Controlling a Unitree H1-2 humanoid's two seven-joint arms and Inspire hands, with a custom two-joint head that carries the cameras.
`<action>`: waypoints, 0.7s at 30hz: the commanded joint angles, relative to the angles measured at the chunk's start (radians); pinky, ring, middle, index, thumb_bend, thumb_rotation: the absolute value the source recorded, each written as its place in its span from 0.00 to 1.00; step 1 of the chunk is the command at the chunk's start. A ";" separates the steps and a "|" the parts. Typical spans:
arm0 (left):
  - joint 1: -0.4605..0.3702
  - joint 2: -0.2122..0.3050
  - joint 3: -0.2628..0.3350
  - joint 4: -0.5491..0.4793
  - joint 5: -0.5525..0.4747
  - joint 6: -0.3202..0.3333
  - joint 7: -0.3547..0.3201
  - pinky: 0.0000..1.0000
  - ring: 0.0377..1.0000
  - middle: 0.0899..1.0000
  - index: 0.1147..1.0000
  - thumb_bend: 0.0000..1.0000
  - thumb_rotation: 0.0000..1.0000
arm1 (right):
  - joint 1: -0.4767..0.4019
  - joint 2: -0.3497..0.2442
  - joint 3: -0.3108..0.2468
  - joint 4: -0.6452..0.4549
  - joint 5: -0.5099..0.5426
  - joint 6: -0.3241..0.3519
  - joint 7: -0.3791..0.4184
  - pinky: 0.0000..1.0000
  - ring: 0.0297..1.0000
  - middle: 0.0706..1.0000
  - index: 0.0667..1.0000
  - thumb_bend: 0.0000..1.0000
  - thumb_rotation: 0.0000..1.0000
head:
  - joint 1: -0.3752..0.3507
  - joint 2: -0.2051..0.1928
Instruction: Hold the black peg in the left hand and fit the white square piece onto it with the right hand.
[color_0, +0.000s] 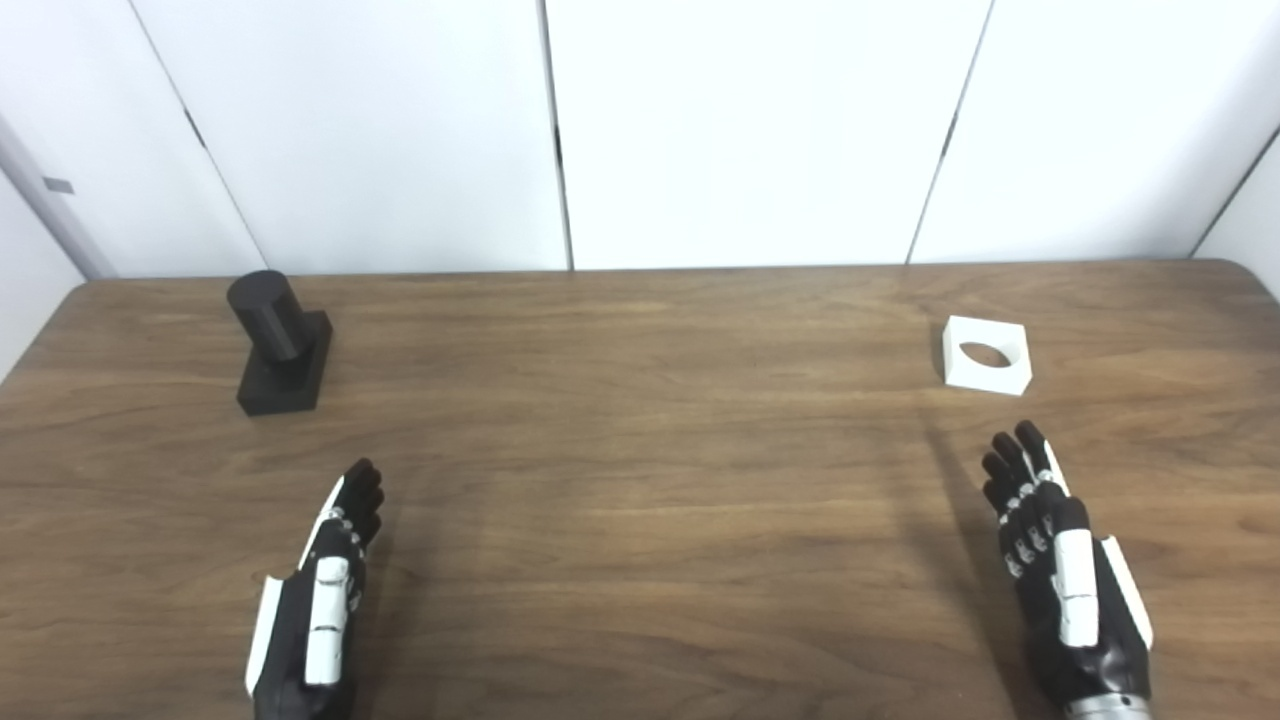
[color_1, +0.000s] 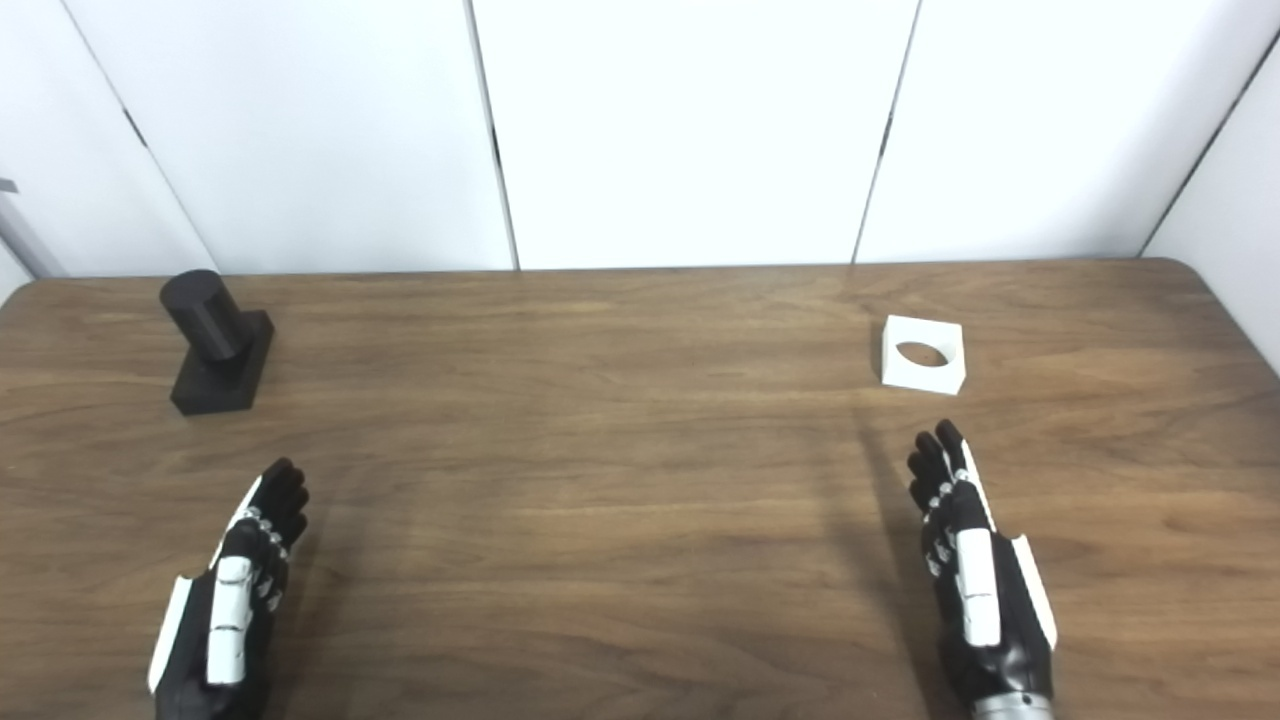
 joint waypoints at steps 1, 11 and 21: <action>-0.009 -0.039 -0.004 -0.034 0.013 -0.010 0.007 0.97 0.96 0.95 0.93 0.58 0.97 | -0.015 0.009 -0.012 -0.001 0.010 -0.028 0.014 1.00 0.98 0.98 1.00 0.53 0.98 | 0.014 -0.003; -0.009 -0.070 -0.036 -0.011 0.053 -0.034 0.032 0.92 0.94 0.94 0.93 0.58 0.93 | -0.019 -0.016 -0.027 0.036 0.017 -0.057 0.047 1.00 1.00 0.99 1.00 0.55 1.00 | 0.159 -0.069; -0.016 -0.084 -0.072 0.038 0.103 -0.066 0.061 0.92 0.94 0.94 0.95 0.57 0.98 | -0.030 -0.020 -0.051 0.080 0.047 -0.071 0.085 1.00 1.00 0.99 1.00 0.58 1.00 | 0.258 -0.154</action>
